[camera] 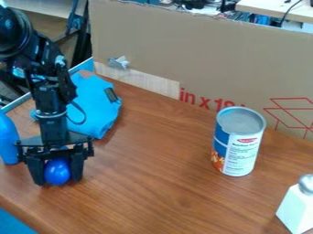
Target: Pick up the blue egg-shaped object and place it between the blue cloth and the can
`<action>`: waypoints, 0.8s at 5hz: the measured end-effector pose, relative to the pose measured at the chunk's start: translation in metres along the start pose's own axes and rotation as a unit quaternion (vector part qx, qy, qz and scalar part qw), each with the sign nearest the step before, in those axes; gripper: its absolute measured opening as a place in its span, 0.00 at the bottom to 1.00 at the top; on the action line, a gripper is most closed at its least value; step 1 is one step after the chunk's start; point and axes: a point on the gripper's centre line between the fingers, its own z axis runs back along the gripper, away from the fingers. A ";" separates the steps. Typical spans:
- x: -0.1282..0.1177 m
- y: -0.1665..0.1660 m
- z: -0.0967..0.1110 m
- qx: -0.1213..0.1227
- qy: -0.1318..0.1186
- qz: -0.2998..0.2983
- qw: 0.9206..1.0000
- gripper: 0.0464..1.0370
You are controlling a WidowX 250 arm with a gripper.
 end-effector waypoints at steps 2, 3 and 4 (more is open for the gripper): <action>-0.041 -0.038 0.080 -0.016 -0.059 -0.110 0.992 0.80; -0.049 -0.070 0.114 -0.027 -0.078 -0.177 0.981 0.80; -0.032 -0.095 0.108 -0.015 -0.039 -0.264 0.964 0.80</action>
